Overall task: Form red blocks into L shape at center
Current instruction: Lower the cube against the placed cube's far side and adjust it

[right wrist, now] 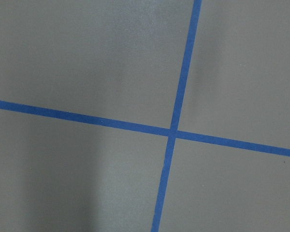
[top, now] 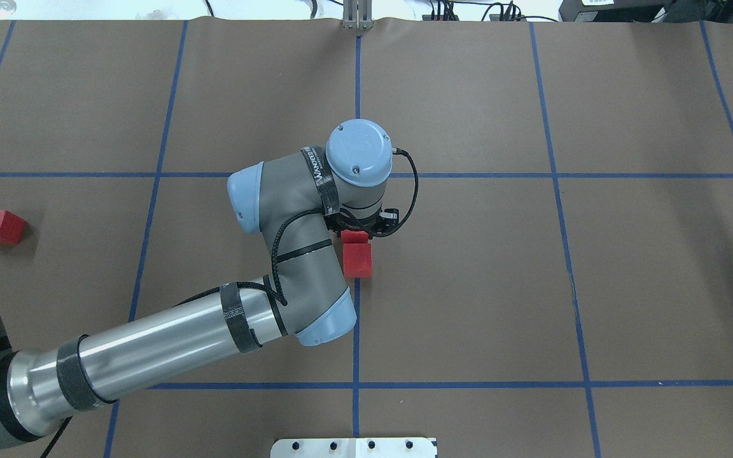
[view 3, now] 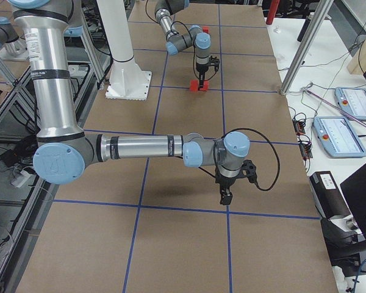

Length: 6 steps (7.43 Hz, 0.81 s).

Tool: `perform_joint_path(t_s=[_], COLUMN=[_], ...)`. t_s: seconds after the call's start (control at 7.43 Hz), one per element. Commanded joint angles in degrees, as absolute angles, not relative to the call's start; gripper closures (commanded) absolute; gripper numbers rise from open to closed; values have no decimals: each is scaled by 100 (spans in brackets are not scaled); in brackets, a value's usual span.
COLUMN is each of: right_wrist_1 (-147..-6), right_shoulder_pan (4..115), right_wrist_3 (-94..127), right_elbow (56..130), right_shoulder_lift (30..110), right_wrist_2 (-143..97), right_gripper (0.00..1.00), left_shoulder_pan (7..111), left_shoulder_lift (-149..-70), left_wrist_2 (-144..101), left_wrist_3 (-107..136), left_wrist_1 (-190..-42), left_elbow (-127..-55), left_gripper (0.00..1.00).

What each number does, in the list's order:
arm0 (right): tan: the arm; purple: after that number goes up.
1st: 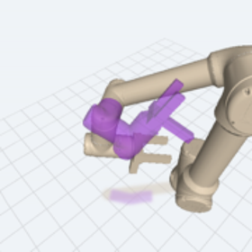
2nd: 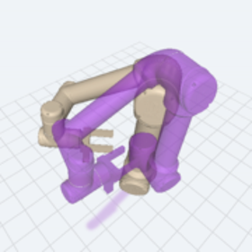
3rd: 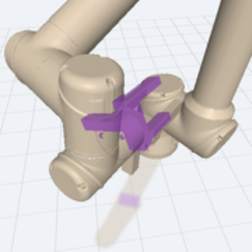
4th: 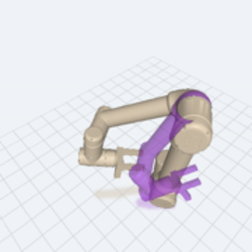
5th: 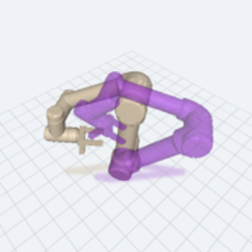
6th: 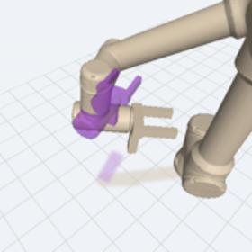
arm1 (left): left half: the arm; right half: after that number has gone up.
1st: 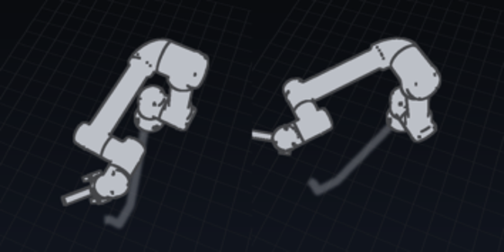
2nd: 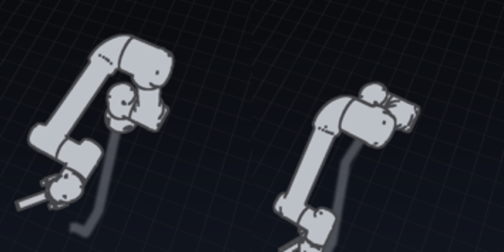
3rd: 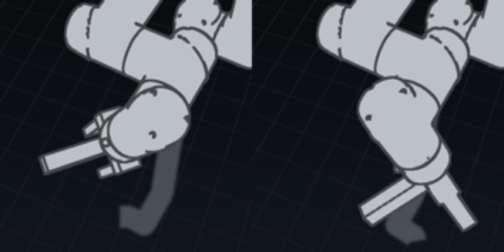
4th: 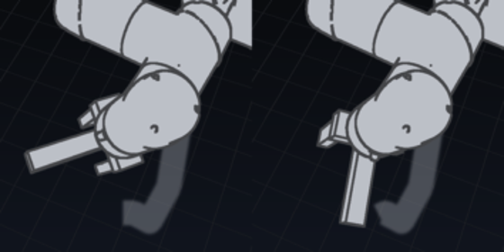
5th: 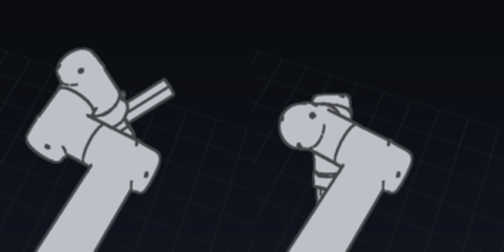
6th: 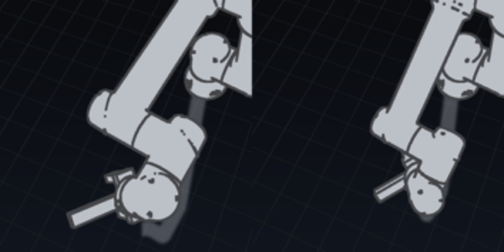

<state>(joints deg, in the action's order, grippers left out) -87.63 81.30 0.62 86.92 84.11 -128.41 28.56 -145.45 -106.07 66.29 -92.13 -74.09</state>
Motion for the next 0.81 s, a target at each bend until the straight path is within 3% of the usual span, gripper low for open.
perform_joint_path(t_s=[0.0,0.27,0.67], right_wrist_1=[-8763,-8763,-8763], right_shoulder_pan=[8130,8130,8130], right_wrist_3=[53,53,61], right_elbow=[8692,8692,8692], right_shoulder_lift=[8411,8411,8411], right_wrist_2=[-12832,-12832,-12832], right_gripper=[0,0,0], left_shoulder_pan=[2848,2830,2821], left_shoulder_lift=[-14537,-14537,-14537], left_wrist_2=[-10608,-10748,-10802], left_wrist_3=[6679,6881,6961], left_wrist_1=[-9220,-9211,-9211], left_elbow=[-7453,-7479,-7479], left_gripper=[71,71,62])
